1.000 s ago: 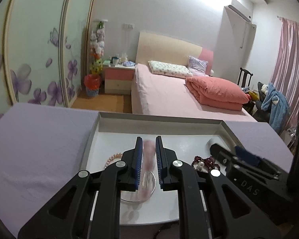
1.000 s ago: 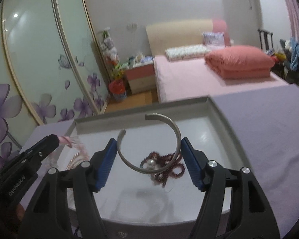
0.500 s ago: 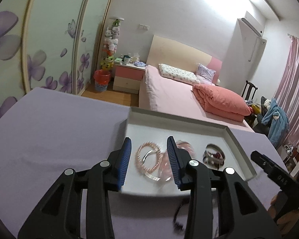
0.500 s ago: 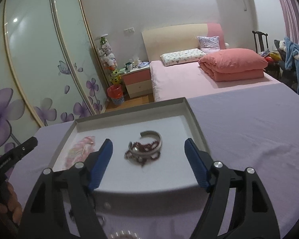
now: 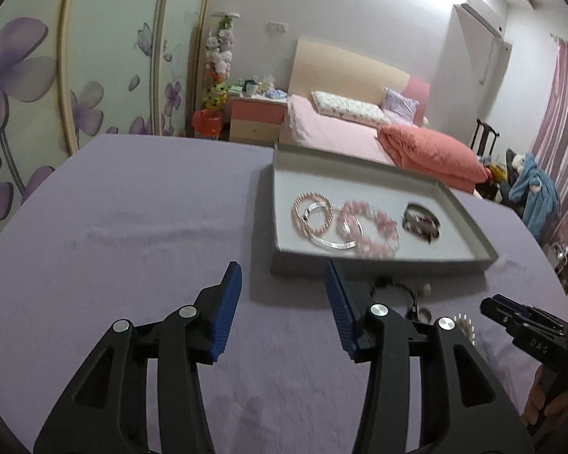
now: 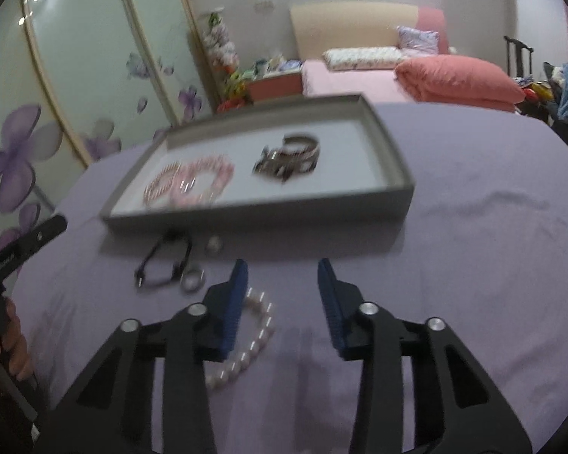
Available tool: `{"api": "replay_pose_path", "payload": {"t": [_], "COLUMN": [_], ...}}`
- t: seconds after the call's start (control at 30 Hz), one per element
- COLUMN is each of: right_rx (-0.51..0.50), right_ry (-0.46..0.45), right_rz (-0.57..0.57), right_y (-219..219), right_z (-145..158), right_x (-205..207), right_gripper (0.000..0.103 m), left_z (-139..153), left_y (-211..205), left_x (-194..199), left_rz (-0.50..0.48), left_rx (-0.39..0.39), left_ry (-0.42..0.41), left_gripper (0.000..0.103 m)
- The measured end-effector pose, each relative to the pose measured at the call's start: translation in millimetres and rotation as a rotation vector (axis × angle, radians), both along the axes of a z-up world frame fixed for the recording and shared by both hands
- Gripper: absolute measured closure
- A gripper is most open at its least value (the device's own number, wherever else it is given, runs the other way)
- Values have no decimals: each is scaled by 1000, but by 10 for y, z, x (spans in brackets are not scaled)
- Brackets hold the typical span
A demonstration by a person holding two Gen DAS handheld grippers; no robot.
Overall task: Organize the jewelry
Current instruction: 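Grasp the black bead bracelet with the left tool while the right tool grasps the white pearl bracelet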
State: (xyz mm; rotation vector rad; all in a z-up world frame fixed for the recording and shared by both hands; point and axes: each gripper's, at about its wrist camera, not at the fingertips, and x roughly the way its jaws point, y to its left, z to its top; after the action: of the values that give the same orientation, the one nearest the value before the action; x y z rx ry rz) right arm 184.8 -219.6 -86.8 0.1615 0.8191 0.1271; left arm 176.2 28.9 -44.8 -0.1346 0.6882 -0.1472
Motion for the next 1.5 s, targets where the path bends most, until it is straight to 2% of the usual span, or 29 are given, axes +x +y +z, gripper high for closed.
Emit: {"api": "replay_pose_path", "payload": {"t": [0.1, 0.27, 0.33, 0.4, 0.53, 0.63, 0.73, 0.87, 0.97, 1.1, 1.27, 1.4, 1.5], "right_rx": [-27, -90, -126, -171, -154, -134, -143, -138, -133, -131, -131, -134, -132], "right_ry": [22, 61, 67, 56, 62, 63, 63, 63, 63, 62, 63, 64, 64], "right_rz": [31, 61, 65, 57, -41, -54, -41, -31, -25, -16, -14, -13, -12], "right_y": [112, 228, 262, 267, 18, -71, -54, -63, -72, -54, -49, -44, -38], "right_z": [-58, -131, -173, -175, -164, -161, -159, -157, -157, -153, -152, -152, -154], "right_x": [-68, -70, -81, -107, -53, -33, -16, 2, 17, 20, 25, 27, 34], "right_gripper": [72, 73, 86, 93, 93, 93, 93, 93, 93, 93, 92, 91, 91], "left_z": [-42, -95, -127, -160, -229, -281, -351, -488, -486, -484, -466, -465, -466], "left_y": [-82, -267, -346, -438, -606, -714, -853, -971, -913, -677, -387, -378, -409], "left_x": [-45, -63, -60, -42, 10, 105, 221, 297, 235, 115, -4, -15, 4], "left_rz": [-24, -69, -87, -110, -132, -137, -157, -173, -170, -144, -127, -145, -154], "left_rx": [20, 65, 81, 99, 126, 142, 179, 241, 264, 284, 247, 234, 231], "left_ry": [11, 23, 32, 44, 73, 93, 121, 158, 158, 159, 178, 175, 173], "left_gripper": [53, 46, 46, 46, 46, 49, 57, 75, 80, 80, 79, 69, 68]}}
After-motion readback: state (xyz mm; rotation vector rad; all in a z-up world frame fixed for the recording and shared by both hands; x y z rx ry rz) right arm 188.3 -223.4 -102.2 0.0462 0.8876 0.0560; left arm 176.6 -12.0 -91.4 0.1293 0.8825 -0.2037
